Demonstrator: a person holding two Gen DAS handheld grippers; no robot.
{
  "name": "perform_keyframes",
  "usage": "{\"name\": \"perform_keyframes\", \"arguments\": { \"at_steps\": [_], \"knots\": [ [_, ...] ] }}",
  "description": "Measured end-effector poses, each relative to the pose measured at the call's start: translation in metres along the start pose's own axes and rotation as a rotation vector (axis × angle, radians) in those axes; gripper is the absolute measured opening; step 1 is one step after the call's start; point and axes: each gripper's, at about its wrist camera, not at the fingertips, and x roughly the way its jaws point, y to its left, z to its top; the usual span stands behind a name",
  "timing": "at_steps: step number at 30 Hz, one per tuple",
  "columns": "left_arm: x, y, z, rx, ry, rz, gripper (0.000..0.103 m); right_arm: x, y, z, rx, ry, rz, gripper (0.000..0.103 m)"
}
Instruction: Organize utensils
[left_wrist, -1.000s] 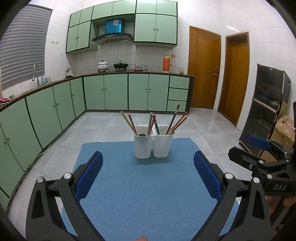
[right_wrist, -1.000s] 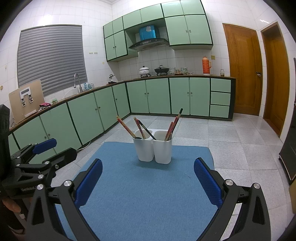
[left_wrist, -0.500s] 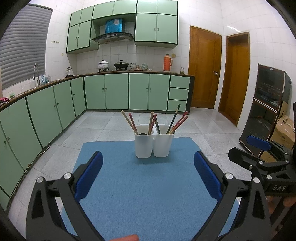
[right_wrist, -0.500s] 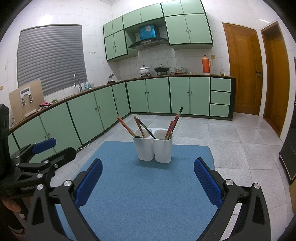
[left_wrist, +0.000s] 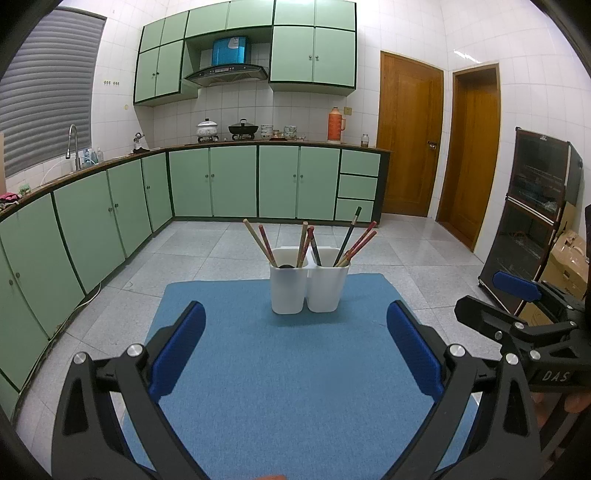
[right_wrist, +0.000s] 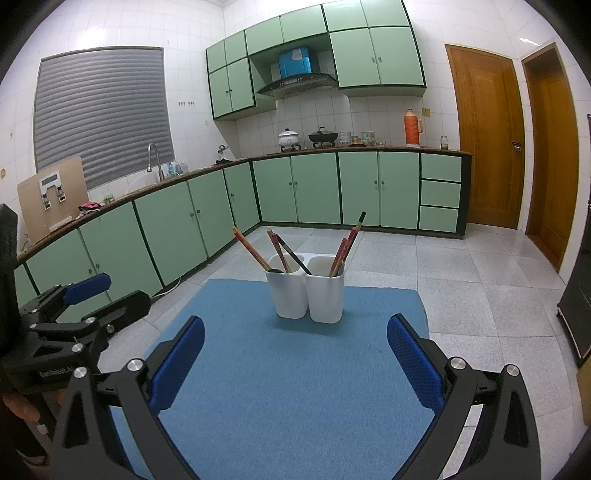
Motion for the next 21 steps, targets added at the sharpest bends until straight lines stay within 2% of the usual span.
{"name": "perform_keyframes", "arguments": {
  "at_steps": [21],
  "knots": [
    [-0.0003,0.0002,0.0002,-0.001,0.000,-0.002,0.095,0.0012,0.0009,-0.0020,-0.002,0.003,-0.002,0.097]
  ]
}}
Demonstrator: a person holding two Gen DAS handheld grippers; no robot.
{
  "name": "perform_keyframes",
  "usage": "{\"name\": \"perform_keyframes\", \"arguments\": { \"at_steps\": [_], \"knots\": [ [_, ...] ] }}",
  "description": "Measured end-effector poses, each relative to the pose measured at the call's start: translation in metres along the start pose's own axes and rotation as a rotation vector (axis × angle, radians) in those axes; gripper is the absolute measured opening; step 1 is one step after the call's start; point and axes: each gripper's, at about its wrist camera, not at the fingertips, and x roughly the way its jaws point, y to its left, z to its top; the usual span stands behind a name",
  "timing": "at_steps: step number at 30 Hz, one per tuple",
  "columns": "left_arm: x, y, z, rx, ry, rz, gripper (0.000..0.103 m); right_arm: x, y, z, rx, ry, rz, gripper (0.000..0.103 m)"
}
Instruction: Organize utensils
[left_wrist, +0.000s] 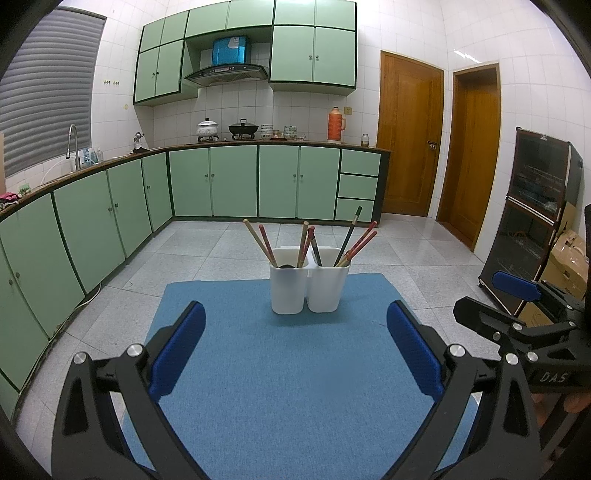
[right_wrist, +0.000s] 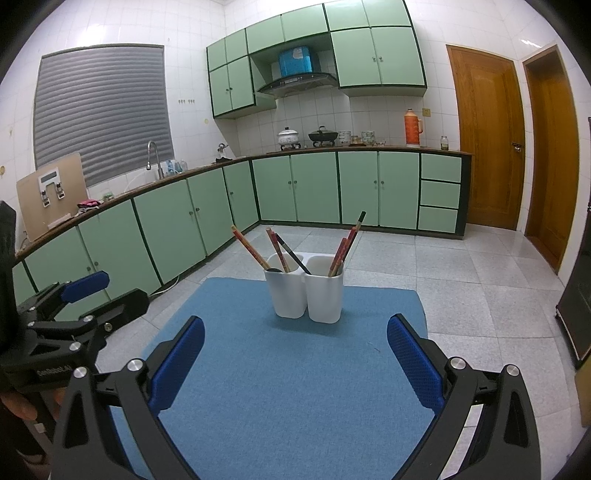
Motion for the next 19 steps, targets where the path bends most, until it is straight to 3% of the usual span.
{"name": "perform_keyframes", "arguments": {
  "at_steps": [19],
  "knots": [
    [0.0023,0.0038,-0.0036,-0.005,0.008,0.001,0.095,0.0003,-0.0018,-0.0060,0.003,0.003,-0.003,0.097]
  ]
}}
